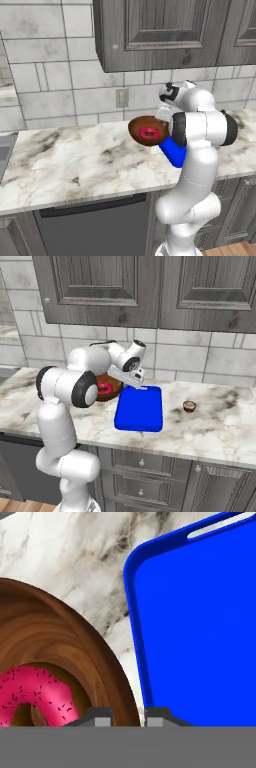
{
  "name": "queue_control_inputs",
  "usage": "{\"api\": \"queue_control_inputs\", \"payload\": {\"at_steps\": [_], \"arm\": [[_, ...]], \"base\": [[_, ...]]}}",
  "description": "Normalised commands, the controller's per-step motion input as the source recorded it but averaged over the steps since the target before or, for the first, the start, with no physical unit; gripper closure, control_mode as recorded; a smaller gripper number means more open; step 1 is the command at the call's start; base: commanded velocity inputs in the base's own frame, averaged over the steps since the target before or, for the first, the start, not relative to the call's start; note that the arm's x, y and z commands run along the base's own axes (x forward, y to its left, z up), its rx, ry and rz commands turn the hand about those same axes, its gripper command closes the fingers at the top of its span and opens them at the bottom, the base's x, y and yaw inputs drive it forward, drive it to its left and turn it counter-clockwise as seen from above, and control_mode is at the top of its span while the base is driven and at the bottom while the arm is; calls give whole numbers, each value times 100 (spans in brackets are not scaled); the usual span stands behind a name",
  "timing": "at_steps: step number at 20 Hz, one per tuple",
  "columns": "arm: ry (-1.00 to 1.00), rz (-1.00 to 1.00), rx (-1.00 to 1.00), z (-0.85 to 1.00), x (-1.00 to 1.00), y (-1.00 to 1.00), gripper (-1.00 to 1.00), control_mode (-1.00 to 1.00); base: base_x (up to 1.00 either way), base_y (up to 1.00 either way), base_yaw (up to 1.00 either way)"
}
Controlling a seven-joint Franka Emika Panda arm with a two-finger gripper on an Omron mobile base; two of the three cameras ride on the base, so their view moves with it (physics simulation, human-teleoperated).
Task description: Place the bowl with donut and the cupcake onto the tray.
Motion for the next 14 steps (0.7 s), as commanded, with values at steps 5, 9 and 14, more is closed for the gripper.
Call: {"api": "queue_control_inputs", "payload": {"at_steps": [5,9,14], "arm": [[12,-1,1,1,26,-61,100,-100],[1,0,4,0,24,-64,100,-100],[0,0,4,0,30,-74,100,-100]], "base": [[0,0,0],[0,0,0],[0,0,0]]}}
